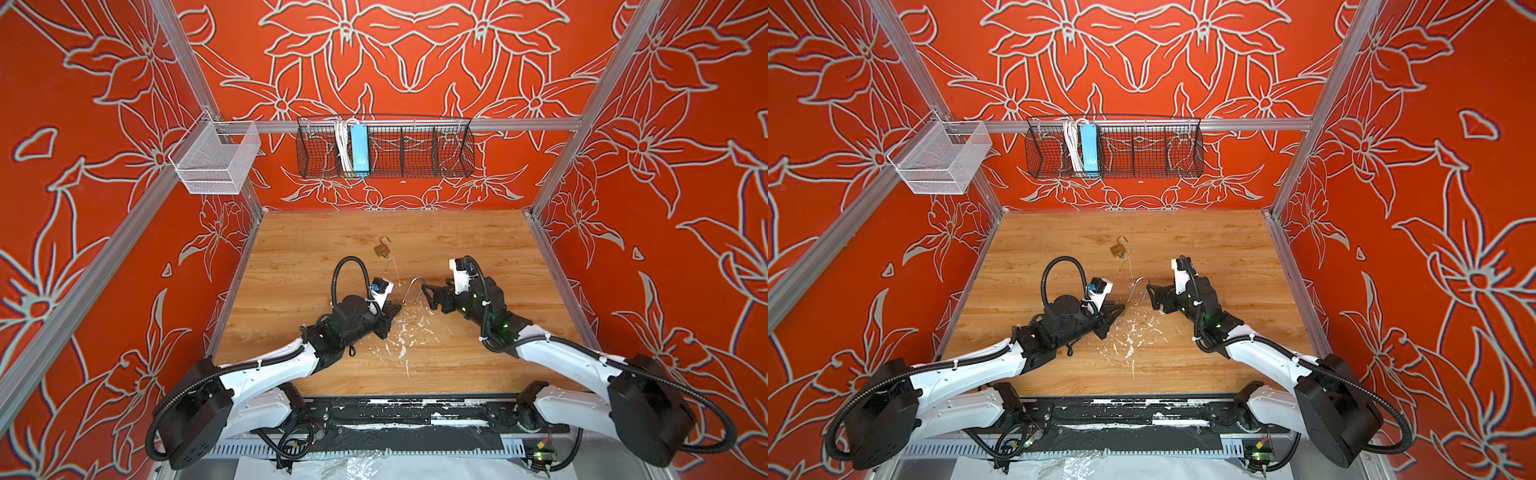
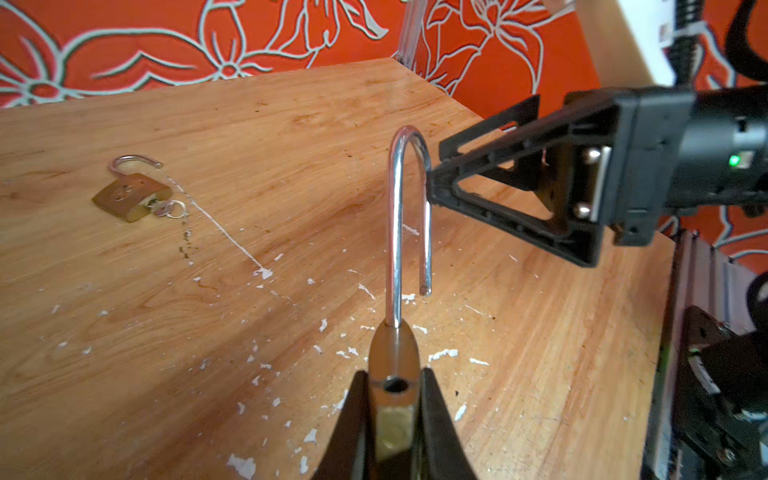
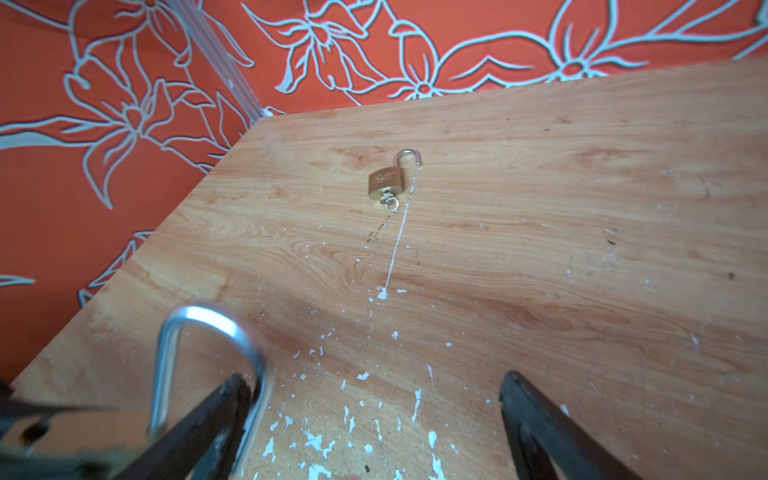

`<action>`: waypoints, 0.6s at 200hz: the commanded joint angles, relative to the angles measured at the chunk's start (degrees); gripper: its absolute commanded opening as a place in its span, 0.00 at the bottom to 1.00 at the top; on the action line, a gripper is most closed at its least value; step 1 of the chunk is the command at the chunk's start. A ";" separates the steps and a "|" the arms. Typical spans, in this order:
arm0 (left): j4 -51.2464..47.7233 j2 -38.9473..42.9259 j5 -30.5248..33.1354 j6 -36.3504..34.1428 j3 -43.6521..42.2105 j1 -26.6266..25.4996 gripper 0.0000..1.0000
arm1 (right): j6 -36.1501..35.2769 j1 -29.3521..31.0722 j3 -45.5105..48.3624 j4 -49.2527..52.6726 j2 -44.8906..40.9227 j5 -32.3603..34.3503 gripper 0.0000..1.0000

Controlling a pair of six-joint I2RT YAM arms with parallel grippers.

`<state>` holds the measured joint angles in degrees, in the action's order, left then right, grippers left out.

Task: Unlock with the key
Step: 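Carry the opened padlock with the left gripper toward the small padlock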

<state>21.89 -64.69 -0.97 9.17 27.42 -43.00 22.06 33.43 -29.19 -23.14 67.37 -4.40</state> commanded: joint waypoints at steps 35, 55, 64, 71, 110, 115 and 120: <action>-0.55 2.26 7.36 4.59 3.58 2.24 0.00 | -4.64 -0.19 7.51 -6.66 -11.84 1.65 0.98; -1.76 2.03 1.25 7.88 3.74 6.04 0.00 | -5.01 -0.24 13.34 -10.82 -19.41 8.28 0.98; -1.78 1.64 -1.66 9.33 3.76 7.84 0.00 | -4.64 -0.29 14.66 -11.22 -21.19 10.95 0.98; -1.53 1.37 -3.81 10.26 3.70 9.16 0.00 | -3.96 -0.23 15.06 -10.83 -21.90 13.32 0.98; 3.71 -2.38 -15.72 12.54 2.98 13.51 0.00 | -6.20 -0.30 8.83 -10.29 -10.15 1.98 0.98; 4.02 -2.93 -16.69 12.42 3.03 13.60 0.00 | -6.91 -0.20 7.33 -10.11 -7.72 -1.80 0.98; 4.33 -3.39 -17.51 12.12 3.07 13.65 0.00 | -7.45 -0.08 6.05 -10.18 -5.49 -5.12 0.98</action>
<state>18.87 -66.41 -9.28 19.57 28.51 -30.11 17.69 33.23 -16.99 -32.32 53.54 2.81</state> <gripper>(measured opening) 0.152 0.978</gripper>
